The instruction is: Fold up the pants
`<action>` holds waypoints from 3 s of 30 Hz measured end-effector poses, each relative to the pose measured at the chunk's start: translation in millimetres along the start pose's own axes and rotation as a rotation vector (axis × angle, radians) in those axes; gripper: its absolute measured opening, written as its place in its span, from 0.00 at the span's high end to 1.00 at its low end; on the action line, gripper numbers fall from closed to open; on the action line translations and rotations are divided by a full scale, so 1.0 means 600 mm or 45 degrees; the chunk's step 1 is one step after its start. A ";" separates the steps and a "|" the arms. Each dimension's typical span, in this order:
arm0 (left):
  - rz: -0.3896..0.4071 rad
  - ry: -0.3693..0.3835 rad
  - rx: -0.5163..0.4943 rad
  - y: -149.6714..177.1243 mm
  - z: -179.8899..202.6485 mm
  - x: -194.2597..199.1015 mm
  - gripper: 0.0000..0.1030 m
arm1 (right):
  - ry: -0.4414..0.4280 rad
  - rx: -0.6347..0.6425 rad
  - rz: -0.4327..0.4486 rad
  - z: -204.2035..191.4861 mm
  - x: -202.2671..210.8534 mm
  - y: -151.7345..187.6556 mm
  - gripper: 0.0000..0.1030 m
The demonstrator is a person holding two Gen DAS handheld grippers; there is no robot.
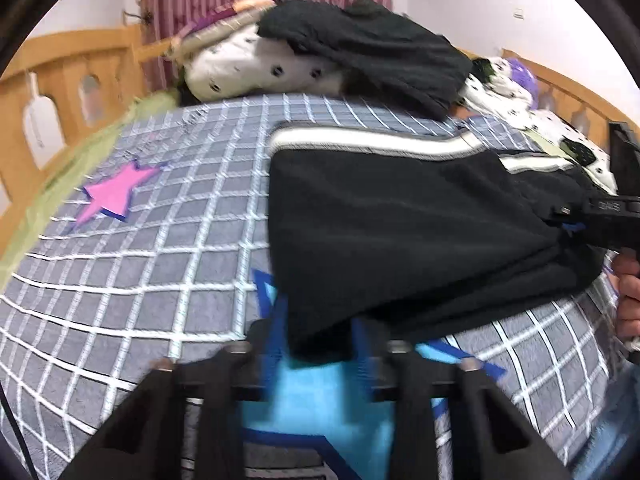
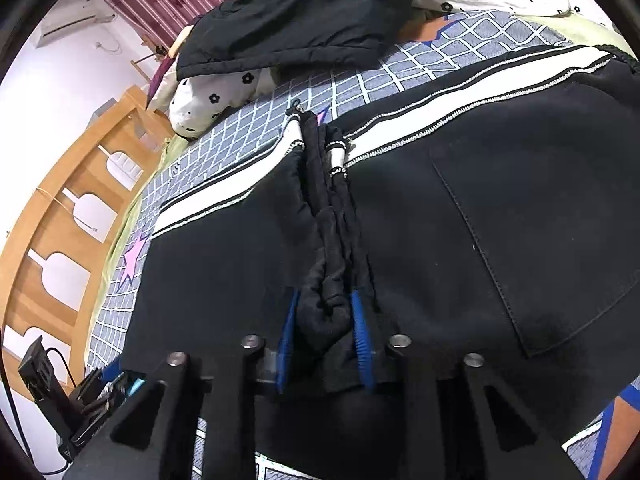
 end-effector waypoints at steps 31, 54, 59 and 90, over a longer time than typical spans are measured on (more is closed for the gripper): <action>-0.034 0.202 0.167 -0.026 -0.046 0.042 0.79 | 0.086 0.349 0.182 -0.069 0.077 0.029 0.79; -0.220 0.179 0.214 -0.072 -0.070 -0.082 0.62 | 0.526 0.140 0.408 0.086 0.224 -0.030 0.44; -0.215 0.232 0.312 -0.081 -0.100 -0.107 0.62 | 0.608 -0.016 0.453 0.217 0.259 -0.071 0.35; 0.068 0.324 0.155 -0.299 -0.085 -0.035 0.91 | 0.518 0.131 0.804 0.028 0.269 -0.257 0.88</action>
Point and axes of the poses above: each gripper's, at about its wrist camera, not at the fingertips, and x roughly against the way its jaws point, z to its right, y to its underside, the point moved 4 cm from there along -x, roughly the way its jaws point, and after that the axes turned 7 degrees about -x, right-handed, at the moved point
